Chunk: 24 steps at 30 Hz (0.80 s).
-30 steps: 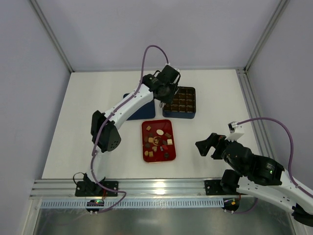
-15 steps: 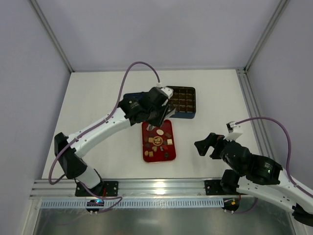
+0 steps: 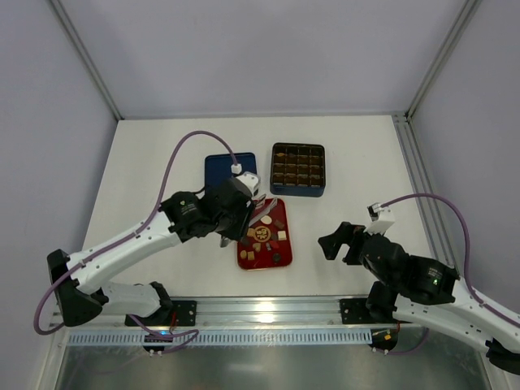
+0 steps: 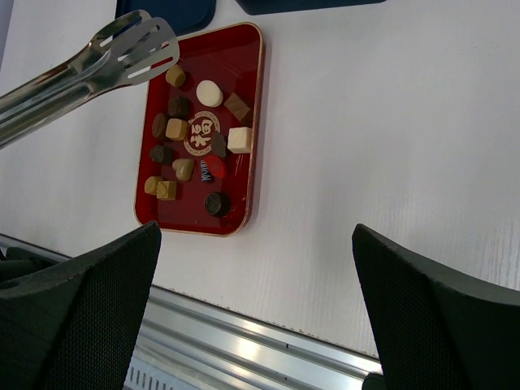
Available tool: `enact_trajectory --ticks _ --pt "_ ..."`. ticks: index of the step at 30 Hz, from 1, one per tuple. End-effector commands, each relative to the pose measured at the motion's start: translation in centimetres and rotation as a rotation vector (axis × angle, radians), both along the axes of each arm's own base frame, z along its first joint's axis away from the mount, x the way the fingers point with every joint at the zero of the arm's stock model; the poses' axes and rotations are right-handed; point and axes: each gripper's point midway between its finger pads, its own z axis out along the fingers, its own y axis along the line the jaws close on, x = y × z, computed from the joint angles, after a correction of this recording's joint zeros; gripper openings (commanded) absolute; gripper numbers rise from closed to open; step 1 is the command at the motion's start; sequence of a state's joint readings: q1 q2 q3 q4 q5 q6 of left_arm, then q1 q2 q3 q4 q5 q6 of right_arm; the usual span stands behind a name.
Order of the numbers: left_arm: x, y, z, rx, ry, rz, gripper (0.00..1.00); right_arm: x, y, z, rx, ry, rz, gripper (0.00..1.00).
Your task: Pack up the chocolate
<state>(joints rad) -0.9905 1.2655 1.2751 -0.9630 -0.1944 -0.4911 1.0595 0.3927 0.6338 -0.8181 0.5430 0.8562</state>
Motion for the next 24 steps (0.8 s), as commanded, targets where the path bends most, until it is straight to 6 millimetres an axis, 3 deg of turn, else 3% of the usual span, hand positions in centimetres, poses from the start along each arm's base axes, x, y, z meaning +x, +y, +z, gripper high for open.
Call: enact_trajectory --ticks 1,5,24 --pt "-0.6 1.3 -0.5 0.018 -0.001 0.038 0.39 0.3 0.6 0.5 0.040 -0.010 -0.007 1.00" --pt "-1.0 1.8 -1.8 0.028 0.009 0.036 0.40 0.3 0.6 0.2 0.035 -0.008 -0.009 1.00" --pt "-0.3 -0.2 -4.6 0.063 0.053 0.012 0.42 0.1 0.1 -0.1 0.042 -0.001 -0.020 1.00"
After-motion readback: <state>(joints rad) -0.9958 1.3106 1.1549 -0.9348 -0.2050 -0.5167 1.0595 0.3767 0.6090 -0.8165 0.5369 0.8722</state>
